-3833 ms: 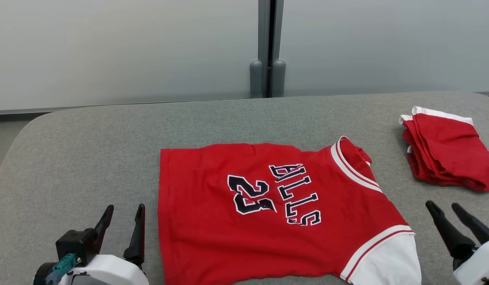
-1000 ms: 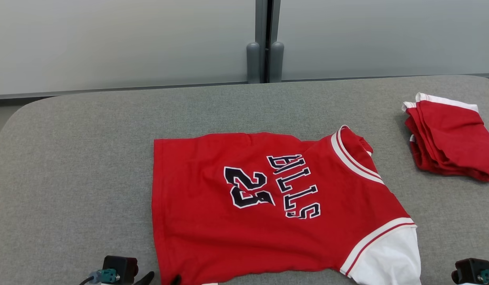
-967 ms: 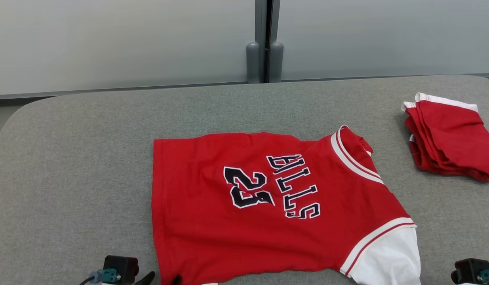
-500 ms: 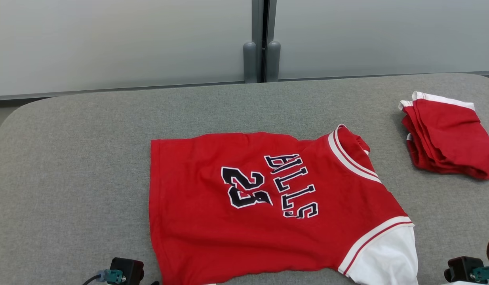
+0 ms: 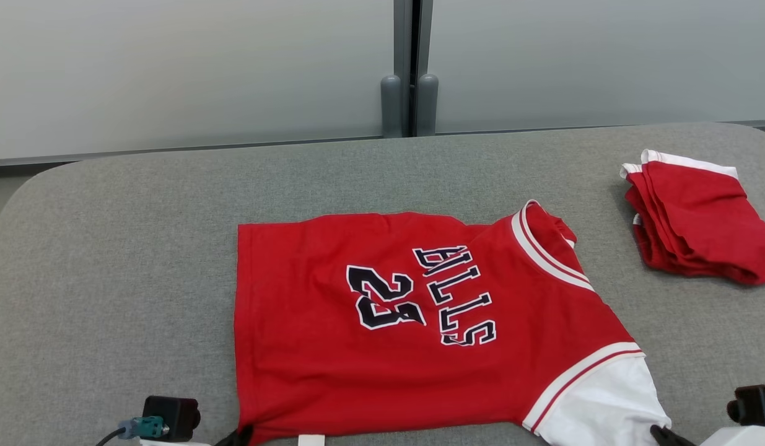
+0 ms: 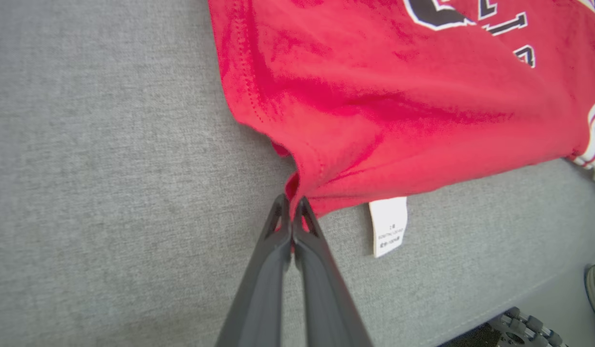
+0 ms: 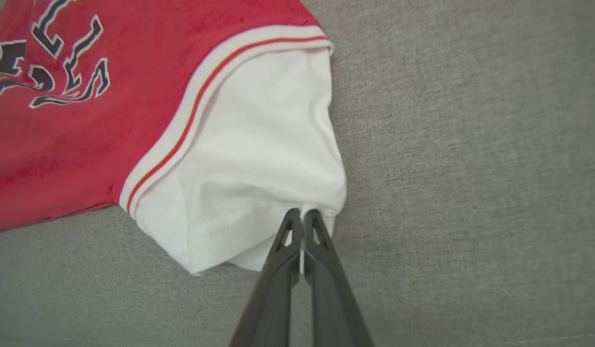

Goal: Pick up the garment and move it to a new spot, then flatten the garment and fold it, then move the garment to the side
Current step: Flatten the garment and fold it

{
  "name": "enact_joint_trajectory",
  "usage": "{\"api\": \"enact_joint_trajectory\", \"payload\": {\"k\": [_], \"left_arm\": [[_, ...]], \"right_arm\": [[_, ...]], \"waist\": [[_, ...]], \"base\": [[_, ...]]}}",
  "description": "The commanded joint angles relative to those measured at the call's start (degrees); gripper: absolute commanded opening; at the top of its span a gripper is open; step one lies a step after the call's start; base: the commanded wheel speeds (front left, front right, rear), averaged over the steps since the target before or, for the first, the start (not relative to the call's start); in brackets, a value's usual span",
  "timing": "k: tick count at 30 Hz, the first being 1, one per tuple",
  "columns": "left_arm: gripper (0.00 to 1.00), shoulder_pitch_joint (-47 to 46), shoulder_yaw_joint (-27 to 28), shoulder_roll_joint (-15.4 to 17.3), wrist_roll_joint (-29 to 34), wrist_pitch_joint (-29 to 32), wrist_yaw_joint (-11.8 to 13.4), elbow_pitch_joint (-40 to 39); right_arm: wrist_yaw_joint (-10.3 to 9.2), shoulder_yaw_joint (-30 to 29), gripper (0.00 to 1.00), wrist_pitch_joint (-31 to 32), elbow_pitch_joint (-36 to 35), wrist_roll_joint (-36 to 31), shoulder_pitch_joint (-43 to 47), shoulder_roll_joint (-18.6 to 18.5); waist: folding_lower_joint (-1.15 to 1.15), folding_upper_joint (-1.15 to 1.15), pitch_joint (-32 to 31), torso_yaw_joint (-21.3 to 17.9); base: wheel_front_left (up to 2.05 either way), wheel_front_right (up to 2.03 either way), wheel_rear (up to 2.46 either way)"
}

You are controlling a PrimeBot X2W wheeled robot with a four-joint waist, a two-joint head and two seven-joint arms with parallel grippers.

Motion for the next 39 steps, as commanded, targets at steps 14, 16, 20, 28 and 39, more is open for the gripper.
{"api": "enact_joint_trajectory", "payload": {"k": [14, 16, 20, 28, 39], "left_arm": [[0.0, -6.5, 5.4, 4.7, 2.5, -3.5, 0.0, -6.6], [0.0, -9.4, 5.9, 5.6, 3.1, -3.2, -0.9, -5.5], [0.0, -13.8, 6.4, 5.5, 2.5, -2.6, -2.7, -3.9], [0.0, -32.5, 5.7, 4.1, 3.0, 0.3, -9.7, 6.4], [0.0, -72.4, 2.7, -2.1, 8.2, 2.2, -16.3, 27.0]], "right_arm": [[0.13, -0.7, 0.0, -6.4, -10.0, 6.9, -6.7, -3.0], [0.13, 0.7, 0.0, -8.0, -8.7, 7.7, -9.7, -3.6], [0.13, 2.6, 0.0, -11.8, -6.5, 9.3, -15.0, -4.5], [0.13, 9.0, 0.0, -20.9, 5.0, 13.2, -36.5, -8.2], [0.13, 19.8, 0.0, -28.2, 22.1, 16.9, -78.8, -10.6]], "waist": [[0.0, 0.0, 1.7, -0.9], [0.0, 0.0, 2.7, -1.1], [0.0, 0.0, 4.4, -1.1], [0.0, 0.0, 11.4, -0.9], [0.0, 0.0, 27.8, 0.6]], "base": [[0.0, 0.0, 0.0], [0.0, 0.0, 0.0], [0.0, 0.0, 0.0], [0.0, 0.0, 0.0], [0.0, 0.0, 0.0]]}}
